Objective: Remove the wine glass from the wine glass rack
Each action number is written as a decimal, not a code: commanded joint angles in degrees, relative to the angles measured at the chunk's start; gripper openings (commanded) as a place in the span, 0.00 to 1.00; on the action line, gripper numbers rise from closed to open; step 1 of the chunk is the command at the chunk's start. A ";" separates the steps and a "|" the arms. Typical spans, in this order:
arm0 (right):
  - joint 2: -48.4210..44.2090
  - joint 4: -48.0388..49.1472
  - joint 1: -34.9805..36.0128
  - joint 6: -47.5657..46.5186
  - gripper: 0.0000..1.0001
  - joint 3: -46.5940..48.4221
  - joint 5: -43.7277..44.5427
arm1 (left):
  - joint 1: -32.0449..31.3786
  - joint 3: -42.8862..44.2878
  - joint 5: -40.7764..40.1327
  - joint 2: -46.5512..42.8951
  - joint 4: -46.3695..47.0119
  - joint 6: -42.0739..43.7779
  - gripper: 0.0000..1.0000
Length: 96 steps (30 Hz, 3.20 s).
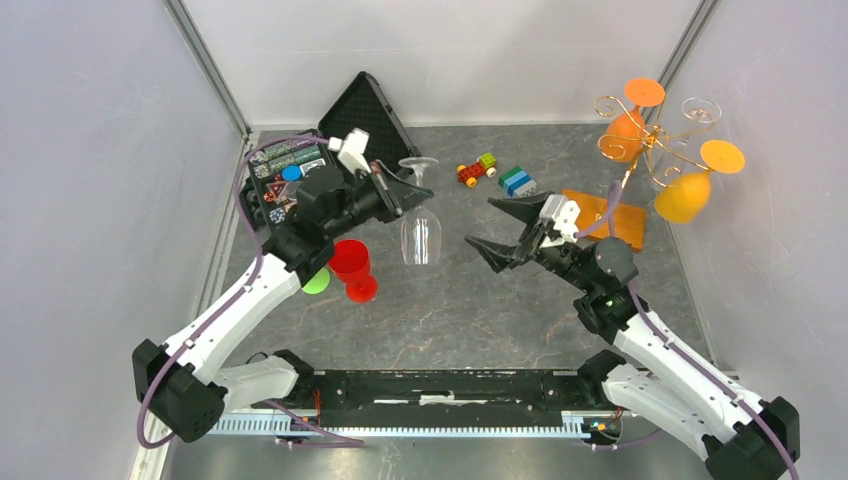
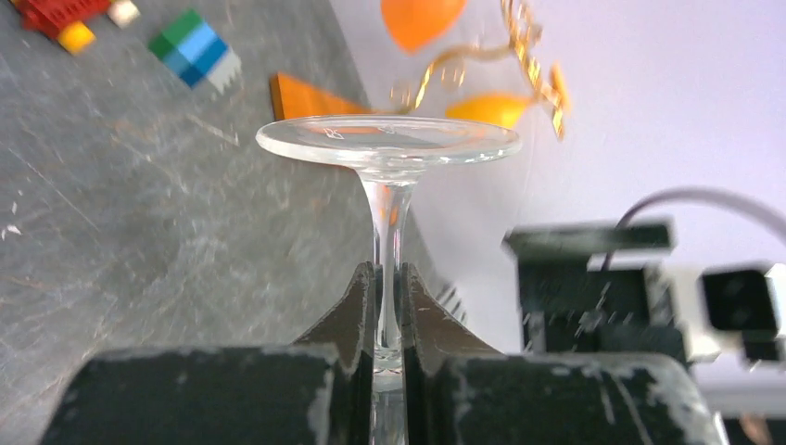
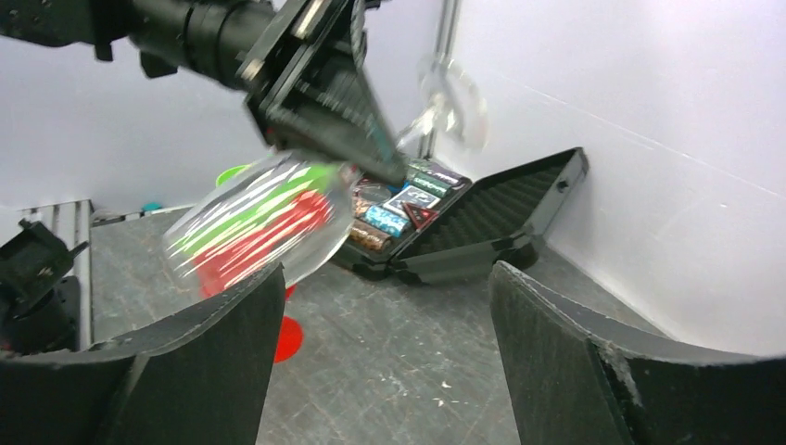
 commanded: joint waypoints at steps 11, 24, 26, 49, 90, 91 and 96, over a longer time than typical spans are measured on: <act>4.00 23.60 29.84 -19.93 0.76 -6.80 38.42 | 2.01 -11.00 -22.14 -8.85 22.02 -30.99 0.02; 18.50 37.89 40.87 -29.95 0.45 -1.46 56.72 | 2.05 -15.64 -27.20 -15.23 21.99 -36.10 0.02; 19.39 39.16 40.97 -29.33 0.46 -0.72 56.61 | 2.09 -15.95 -27.13 -15.49 21.99 -36.39 0.02; 24.02 30.76 40.94 -24.53 0.42 8.46 56.46 | 2.03 -18.16 -23.52 -16.89 22.99 -41.75 0.02; 22.09 -12.11 39.39 -10.69 0.00 28.63 76.14 | 2.64 -18.04 -10.87 -17.68 12.36 -22.02 1.00; 21.92 -15.14 39.20 -10.16 0.00 29.71 76.91 | 3.64 -17.19 -9.59 -17.81 11.49 -19.66 1.00; 21.96 -31.88 37.08 -6.05 0.00 36.09 76.38 | 7.58 -9.21 -4.97 -17.36 0.31 -6.65 1.00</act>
